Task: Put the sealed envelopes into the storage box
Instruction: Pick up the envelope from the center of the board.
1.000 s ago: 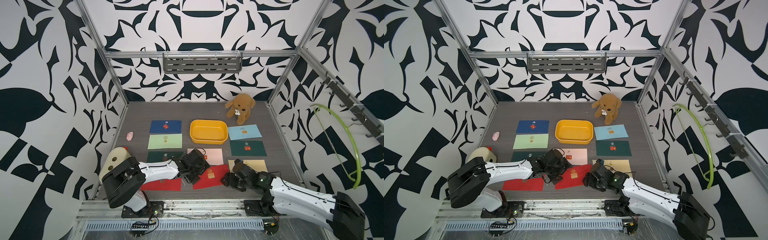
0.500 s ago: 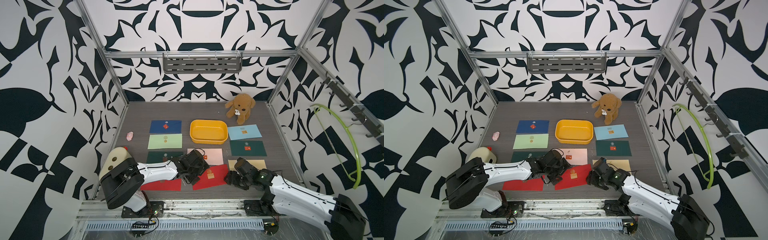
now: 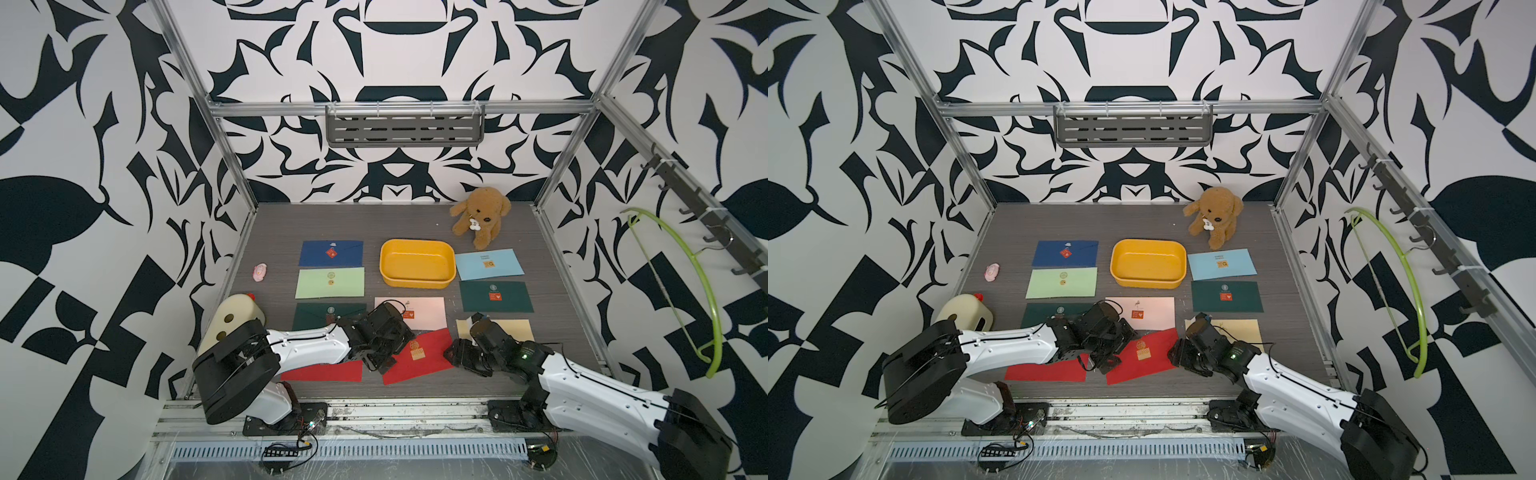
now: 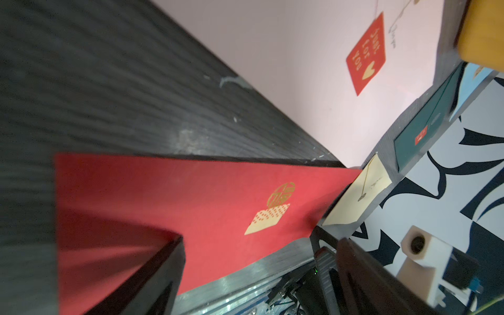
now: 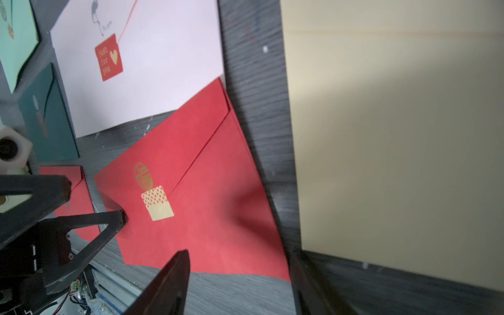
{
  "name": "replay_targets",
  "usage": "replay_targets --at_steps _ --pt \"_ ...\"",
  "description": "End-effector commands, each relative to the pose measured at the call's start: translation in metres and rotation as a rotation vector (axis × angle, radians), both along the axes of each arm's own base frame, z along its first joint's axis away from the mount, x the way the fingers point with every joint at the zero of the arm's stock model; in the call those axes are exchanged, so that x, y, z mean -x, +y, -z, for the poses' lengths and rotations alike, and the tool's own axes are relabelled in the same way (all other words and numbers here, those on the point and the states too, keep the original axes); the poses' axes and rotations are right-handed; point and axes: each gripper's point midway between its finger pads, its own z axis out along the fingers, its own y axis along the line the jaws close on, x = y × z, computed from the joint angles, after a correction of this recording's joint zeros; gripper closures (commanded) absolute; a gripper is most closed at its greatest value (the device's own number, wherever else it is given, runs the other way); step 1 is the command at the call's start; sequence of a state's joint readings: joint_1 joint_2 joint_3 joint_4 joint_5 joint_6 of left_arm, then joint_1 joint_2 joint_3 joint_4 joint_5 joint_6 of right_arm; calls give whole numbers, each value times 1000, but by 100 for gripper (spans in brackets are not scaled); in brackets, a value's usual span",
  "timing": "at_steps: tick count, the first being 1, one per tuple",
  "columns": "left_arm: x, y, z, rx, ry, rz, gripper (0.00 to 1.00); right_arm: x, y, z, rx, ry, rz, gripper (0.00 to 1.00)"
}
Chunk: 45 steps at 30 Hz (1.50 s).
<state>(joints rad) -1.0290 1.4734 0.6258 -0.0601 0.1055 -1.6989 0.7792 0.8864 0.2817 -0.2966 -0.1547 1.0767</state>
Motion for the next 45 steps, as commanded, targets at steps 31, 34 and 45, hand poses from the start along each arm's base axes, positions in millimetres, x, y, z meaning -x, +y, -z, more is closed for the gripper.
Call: replay_targets --at_steps 31,34,45 --pt "63 114 75 -434 253 -31 5 38 -24 37 148 197 -61 52" --pt "63 114 76 -428 255 -33 5 39 -24 41 121 195 -44 58" --pt "63 114 76 -432 259 -25 5 27 -23 33 78 119 10 88"
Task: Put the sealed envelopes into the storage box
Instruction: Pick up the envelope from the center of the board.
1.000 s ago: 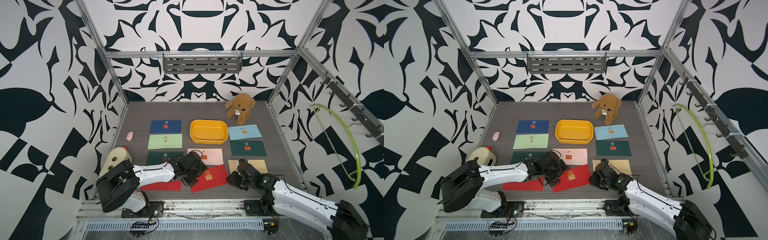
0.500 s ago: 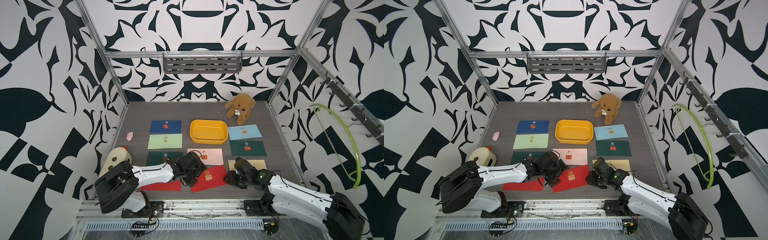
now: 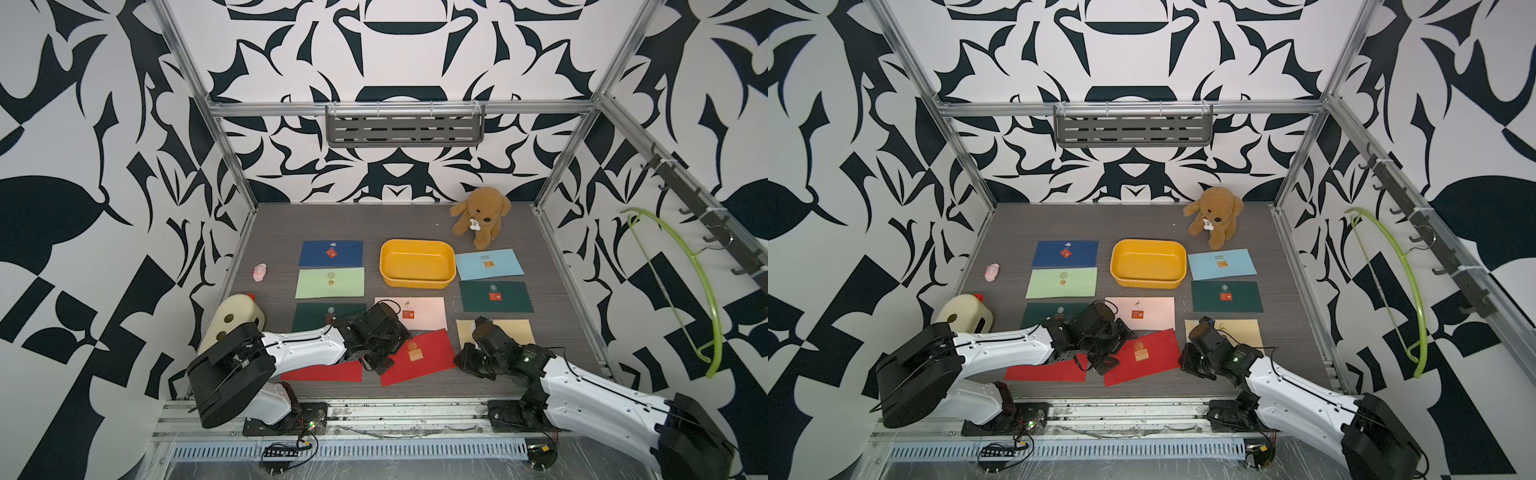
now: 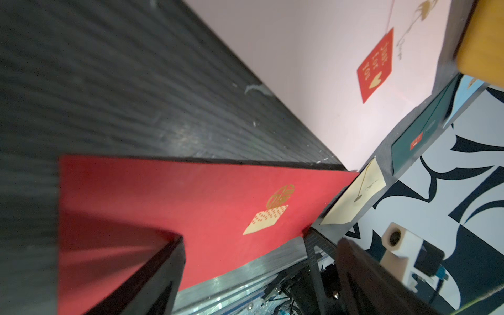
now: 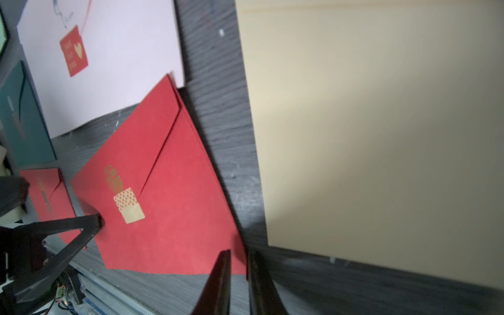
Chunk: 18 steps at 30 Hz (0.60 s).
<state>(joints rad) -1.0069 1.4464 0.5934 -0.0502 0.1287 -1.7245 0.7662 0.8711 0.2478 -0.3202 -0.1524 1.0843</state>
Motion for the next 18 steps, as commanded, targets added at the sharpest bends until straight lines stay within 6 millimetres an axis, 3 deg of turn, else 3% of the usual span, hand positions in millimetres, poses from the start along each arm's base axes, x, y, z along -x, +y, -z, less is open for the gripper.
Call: replay_targets --at_steps 1,6,10,18 --pt "62 106 75 -445 237 13 5 19 -11 21 51 88 -11 91" --pt "62 106 74 -442 234 10 5 19 -11 22 67 94 -24 100" --pt "58 103 68 -432 218 14 5 14 -10 12 72 75 -29 100" --pt "29 84 22 -449 64 134 0 1 -2 -18 69 19 -45 100"
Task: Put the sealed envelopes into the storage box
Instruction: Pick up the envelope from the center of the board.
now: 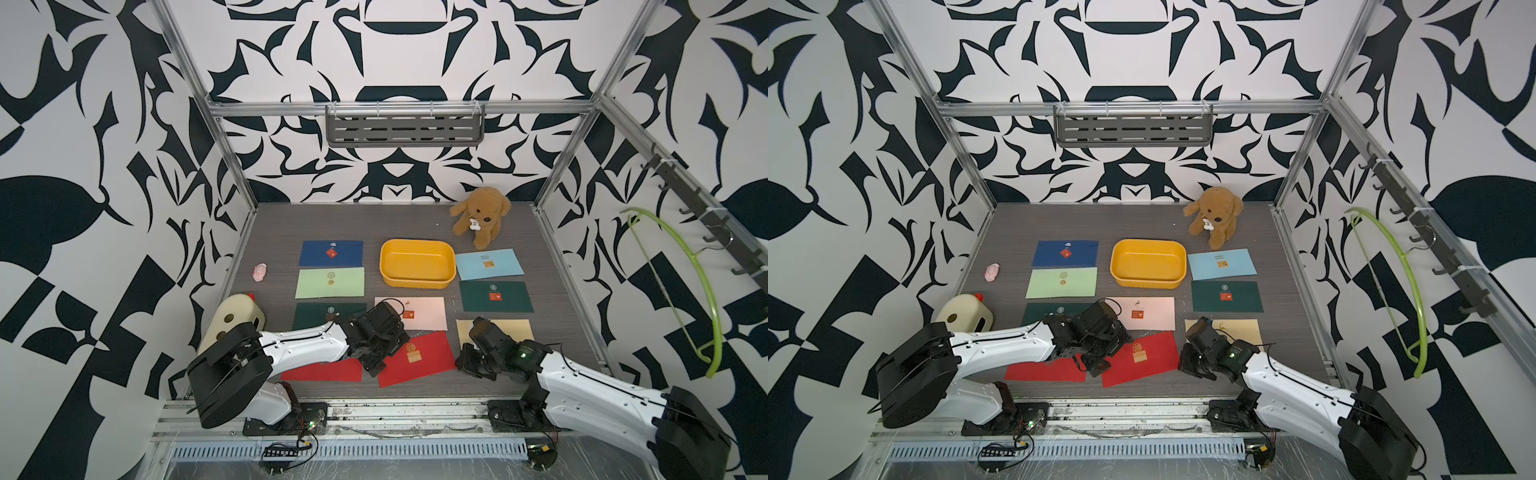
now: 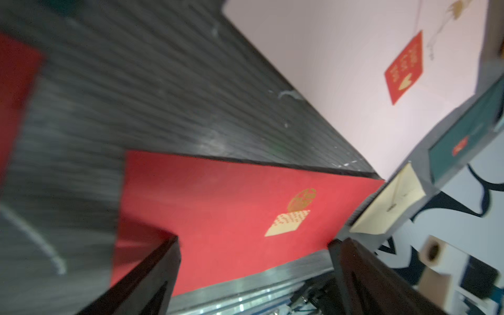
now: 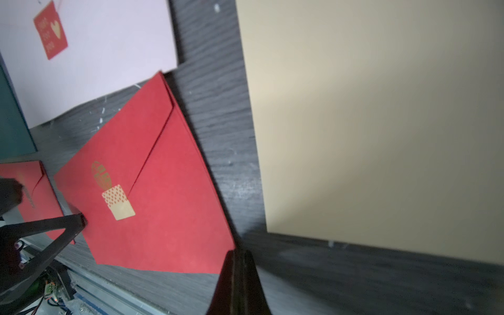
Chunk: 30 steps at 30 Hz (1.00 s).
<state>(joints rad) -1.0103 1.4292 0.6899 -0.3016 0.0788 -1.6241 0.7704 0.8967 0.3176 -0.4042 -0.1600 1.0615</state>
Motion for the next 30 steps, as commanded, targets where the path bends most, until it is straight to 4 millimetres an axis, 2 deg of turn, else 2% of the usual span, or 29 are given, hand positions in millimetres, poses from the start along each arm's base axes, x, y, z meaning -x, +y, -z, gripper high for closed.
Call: replay_targets --at_steps 1,5,8,13,17,20,24,30 --pt "23 62 25 -288 59 68 1 -1 -5 -8 47 -5 -18 100" --pt "17 56 14 -272 27 88 1 -3 -5 -12 56 -12 -15 100" --pt "3 49 -1 -276 -53 183 1 -6 -4 -20 54 -27 -19 100" --pt "-23 15 -27 -217 -182 569 2 -12 -3 -39 61 -70 -38 100" --pt "-28 -3 -45 -173 -260 857 2 -21 3 -60 50 -126 -69 100" --pt "-33 -12 -55 -72 -305 970 2 -26 6 -69 50 -150 -85 100" --pt "-50 -18 -74 68 -425 1060 2 -31 8 -78 63 -177 -103 100" --pt "-47 -37 -82 266 -571 1256 5 -35 13 -79 85 -172 -132 100"
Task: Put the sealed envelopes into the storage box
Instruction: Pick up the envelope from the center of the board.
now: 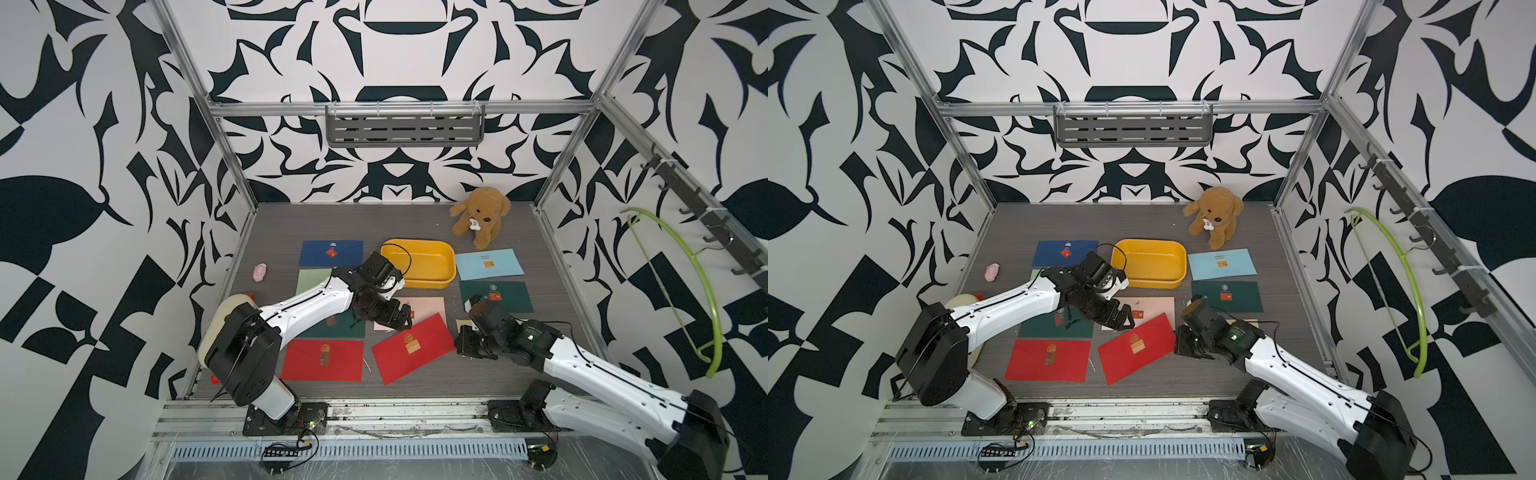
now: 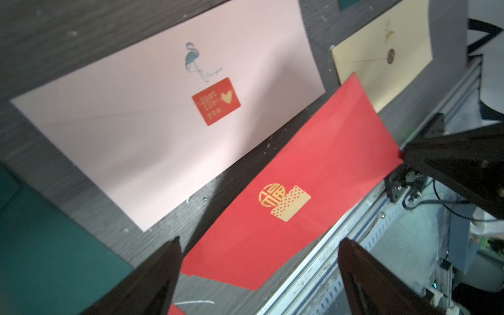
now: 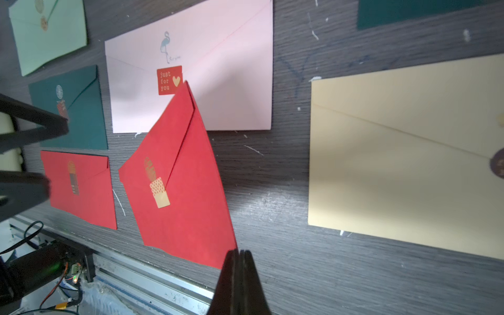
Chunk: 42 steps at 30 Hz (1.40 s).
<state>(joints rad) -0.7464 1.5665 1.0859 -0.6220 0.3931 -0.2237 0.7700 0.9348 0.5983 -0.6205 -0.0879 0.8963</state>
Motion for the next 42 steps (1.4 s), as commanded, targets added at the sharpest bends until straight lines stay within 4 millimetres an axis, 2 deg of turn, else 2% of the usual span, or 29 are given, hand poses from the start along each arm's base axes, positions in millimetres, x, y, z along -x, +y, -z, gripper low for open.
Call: replay_targets --at_steps 1,5,13,21,32,35,42 --pt "16 -23 -7 163 -42 256 6 -9 3 -13 16 -45 -26 100" --pt "14 -31 -2 229 -64 330 10 -12 6 -19 19 -56 -39 100" --pt "-5 -31 15 254 -39 354 12 -16 11 -22 10 -68 -49 100" --pt "-4 -36 28 279 0 382 10 -20 12 -30 12 -84 -50 100" --pt "2 -37 40 296 52 405 12 -23 13 -30 14 -91 -44 100" --pt "3 -36 43 292 64 403 14 -25 14 -30 16 -95 -44 100" --pt "5 -36 46 288 76 401 34 -24 11 -24 37 -89 -45 100"
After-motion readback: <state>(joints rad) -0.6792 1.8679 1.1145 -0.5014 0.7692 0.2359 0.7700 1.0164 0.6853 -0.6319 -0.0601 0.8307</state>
